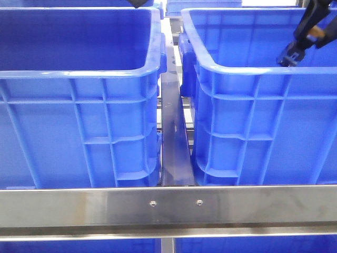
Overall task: Pick red and yellow buttons and place in box
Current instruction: 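Lower the yellow button into the empty crate and open right gripper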
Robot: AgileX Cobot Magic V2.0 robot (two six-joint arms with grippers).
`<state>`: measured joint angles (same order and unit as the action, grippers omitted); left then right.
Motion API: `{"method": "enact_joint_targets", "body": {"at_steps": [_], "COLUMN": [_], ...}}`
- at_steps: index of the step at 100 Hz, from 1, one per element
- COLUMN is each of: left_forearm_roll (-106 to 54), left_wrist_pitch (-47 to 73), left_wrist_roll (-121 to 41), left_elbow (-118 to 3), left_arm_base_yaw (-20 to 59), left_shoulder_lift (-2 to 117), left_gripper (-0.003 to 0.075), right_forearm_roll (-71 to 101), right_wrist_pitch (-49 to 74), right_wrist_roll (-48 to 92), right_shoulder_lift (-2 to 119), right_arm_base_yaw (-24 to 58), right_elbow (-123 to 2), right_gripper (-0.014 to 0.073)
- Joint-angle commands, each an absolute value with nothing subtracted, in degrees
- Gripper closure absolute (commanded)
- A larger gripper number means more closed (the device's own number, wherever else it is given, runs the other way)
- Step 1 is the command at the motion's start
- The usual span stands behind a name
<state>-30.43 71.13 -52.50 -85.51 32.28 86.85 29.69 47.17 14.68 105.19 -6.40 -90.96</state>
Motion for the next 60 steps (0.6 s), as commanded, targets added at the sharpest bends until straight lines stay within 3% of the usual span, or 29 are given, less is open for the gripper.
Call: {"method": "enact_joint_targets", "body": {"at_steps": [1,32,60], "left_forearm_roll": [-33.1,-33.1,-33.2], "left_wrist_pitch": [72.5,72.5,72.5], "left_wrist_roll": [-51.9,-51.9,-51.5], "left_elbow": [-87.4,-87.4,-87.4], "left_arm_base_yaw": [32.8,32.8,32.8], "left_shoulder_lift": [84.5,84.5,84.5], "left_gripper": [0.0112,0.0112,0.0112], "right_forearm_roll": [30.4,30.2,30.3], "right_wrist_pitch": [44.6,40.6,41.0], "right_wrist_roll": [15.6,15.8,15.8], "right_shoulder_lift": [105.6,111.1,113.6], "right_arm_base_yaw": [-6.7,-6.6,-6.0], "right_elbow": [-96.1,-99.1,-100.9], "right_gripper": [0.0502,0.0484,0.0278]}}
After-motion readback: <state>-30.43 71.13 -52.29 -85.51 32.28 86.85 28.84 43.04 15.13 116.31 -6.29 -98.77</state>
